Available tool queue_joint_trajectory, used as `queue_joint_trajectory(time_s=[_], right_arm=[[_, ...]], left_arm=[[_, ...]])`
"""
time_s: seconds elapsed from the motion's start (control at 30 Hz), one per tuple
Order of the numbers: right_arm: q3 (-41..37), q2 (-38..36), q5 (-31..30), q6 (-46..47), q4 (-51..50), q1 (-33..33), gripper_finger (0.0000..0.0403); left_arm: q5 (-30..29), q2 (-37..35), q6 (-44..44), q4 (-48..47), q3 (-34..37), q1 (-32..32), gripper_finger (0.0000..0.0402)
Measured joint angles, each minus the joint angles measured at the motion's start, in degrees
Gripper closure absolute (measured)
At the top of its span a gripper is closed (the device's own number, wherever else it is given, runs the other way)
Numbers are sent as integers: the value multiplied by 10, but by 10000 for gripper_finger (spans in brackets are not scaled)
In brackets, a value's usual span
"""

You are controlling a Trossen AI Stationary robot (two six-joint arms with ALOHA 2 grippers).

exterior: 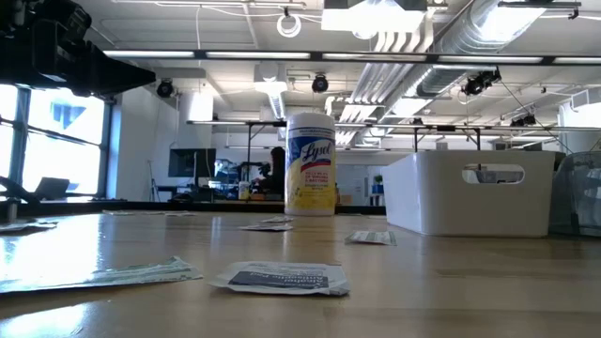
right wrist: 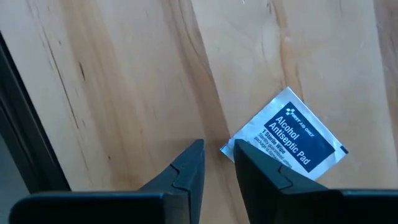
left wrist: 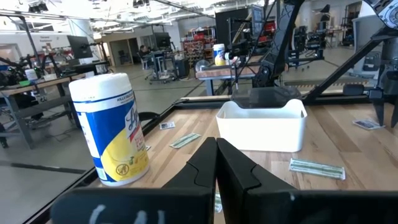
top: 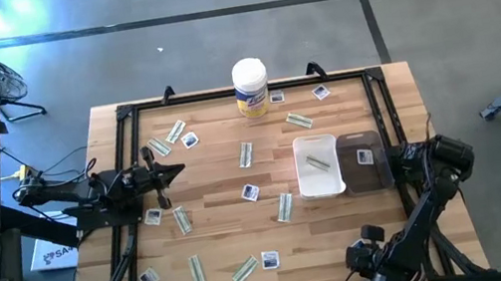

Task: Pick & Place First Aid Supplies
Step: Put the blue alcohol pad into the black bin

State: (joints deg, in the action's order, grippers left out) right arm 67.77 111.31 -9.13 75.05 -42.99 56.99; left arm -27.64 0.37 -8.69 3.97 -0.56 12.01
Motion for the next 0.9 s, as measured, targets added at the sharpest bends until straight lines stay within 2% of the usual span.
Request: queue_joint_trajectory(time_s=[0.13,0.43,0.67,0.9], right_arm=[[0,1,-8,19,-11,0,334],[-1,1,-14,45,-13,0,399],[0,-8,-15,47,-13,0,400],[-2,-63,-46,55,-18,-12,402]], left_arm=[[0,0,0,0,0,0,401],[0,0,0,0,0,0,401],[0,0,0,0,0,0,401],[0,0,0,0,0,0,401]])
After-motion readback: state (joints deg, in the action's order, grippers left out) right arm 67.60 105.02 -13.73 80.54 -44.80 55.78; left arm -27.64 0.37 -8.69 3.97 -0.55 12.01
